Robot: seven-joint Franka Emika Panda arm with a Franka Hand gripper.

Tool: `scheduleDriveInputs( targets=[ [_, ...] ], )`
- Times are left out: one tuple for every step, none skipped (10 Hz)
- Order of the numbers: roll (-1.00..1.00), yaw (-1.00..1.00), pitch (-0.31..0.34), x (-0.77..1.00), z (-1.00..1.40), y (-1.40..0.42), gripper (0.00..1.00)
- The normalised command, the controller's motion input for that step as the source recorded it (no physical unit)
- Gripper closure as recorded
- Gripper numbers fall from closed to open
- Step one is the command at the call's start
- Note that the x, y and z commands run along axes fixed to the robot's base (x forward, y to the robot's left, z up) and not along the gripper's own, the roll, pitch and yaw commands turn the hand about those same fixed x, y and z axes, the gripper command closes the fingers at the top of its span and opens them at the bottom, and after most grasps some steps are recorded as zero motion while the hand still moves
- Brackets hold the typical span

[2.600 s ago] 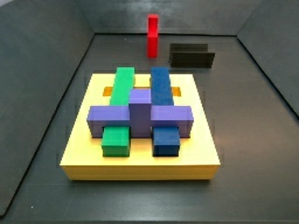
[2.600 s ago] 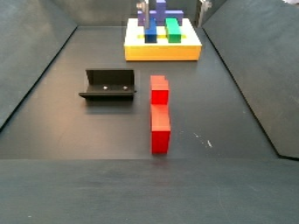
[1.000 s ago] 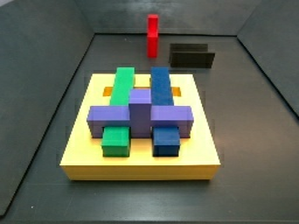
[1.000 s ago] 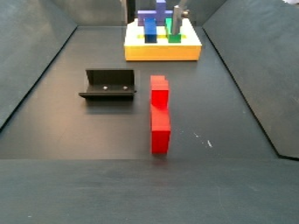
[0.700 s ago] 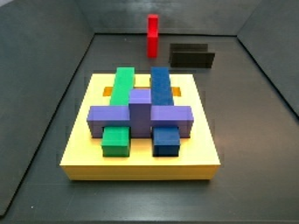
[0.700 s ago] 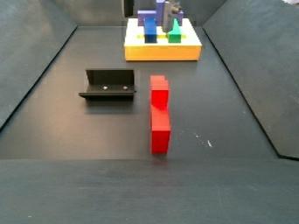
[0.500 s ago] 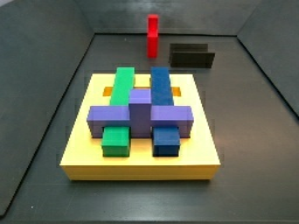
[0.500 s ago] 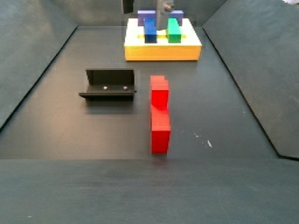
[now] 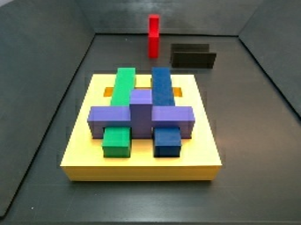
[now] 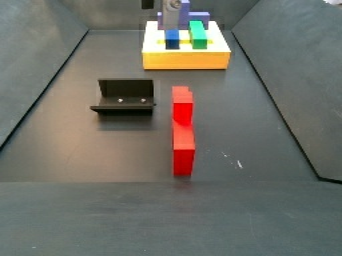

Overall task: Pick up the red object. Move up. Move to above the board. Insert the red object.
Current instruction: Pick up the red object.

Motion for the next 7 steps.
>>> scheduleDriveInputs(
  targets=[
    [-0.19,-0.91,0.071,0.13,0.05,0.0,0.0],
    [-0.18,-0.91,0.077,0.13,0.05,0.0,0.0],
    [-0.18,-0.88,0.083,0.1,0.04,0.0,0.0],
    [-0.16,-0.54,0.0,-0.01,-0.15,0.32,0.0],
    [-0.09,-0.05,-0.041,-0.15,-0.38,0.39,0.0],
    [0.01,-0.26,0.0,-0.27,-0.66,0.42,0.0],
    [0.09,-0.46,0.009,-0.43,-0.81,0.4,0.0]
  ],
)
